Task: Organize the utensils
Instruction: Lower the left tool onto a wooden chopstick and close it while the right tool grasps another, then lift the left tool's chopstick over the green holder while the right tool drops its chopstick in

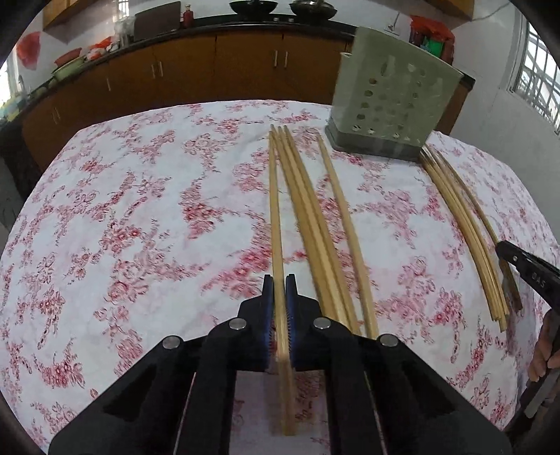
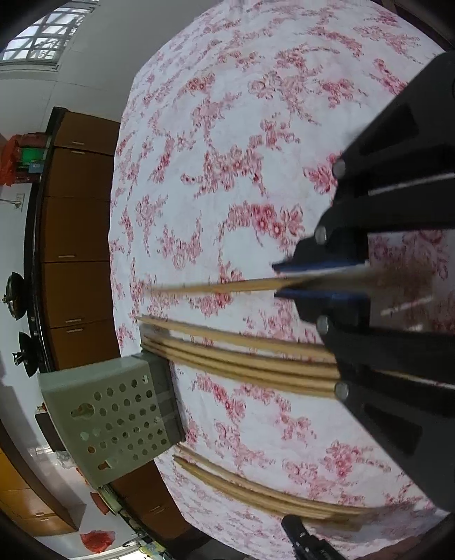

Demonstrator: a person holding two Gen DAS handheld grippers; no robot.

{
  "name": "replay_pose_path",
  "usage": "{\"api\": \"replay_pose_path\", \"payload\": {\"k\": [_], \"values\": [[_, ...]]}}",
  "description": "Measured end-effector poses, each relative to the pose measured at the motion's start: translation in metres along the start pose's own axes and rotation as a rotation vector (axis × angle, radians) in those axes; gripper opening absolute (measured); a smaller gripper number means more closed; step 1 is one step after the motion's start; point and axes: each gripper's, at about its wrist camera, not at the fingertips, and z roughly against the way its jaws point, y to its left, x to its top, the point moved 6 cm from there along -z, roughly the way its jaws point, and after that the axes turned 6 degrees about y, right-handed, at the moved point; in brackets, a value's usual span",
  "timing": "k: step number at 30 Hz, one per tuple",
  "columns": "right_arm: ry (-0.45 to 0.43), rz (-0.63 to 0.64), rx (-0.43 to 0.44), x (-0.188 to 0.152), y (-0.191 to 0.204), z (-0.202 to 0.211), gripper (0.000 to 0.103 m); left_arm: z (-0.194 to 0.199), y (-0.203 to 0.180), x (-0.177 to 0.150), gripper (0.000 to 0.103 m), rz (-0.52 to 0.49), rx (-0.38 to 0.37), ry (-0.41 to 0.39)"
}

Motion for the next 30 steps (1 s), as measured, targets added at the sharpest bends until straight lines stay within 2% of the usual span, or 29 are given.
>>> {"api": "replay_pose_path", "payload": {"k": [7, 10, 21, 27, 30], "values": [[-0.009, -0.034, -0.052, 0.015, -0.023, -0.005, 0.008, -0.009, 0.035, 0.021, 0.008, 0.05, 0.06, -0.019], [-0.016, -0.052, -0.059, 0.019, -0.032, -0.007, 0.008, -0.01, 0.045, 0.025, 0.008, 0.065, 0.033, -0.036], [-0.029, 0.016, -0.097, 0.005, -0.025, 0.001, 0.01, -0.001, 0.041, 0.008, 0.008, 0.046, 0.031, -0.062], [-0.021, 0.005, -0.085, 0.005, -0.027, 0.004, 0.008, -0.001, 0.04, 0.009, 0.008, 0.034, 0.053, -0.054], [-0.068, -0.001, -0.076, 0.013, -0.029, 0.022, 0.008, 0.01, 0.041, 0.014, 0.008, 0.045, 0.041, -0.073]]}}
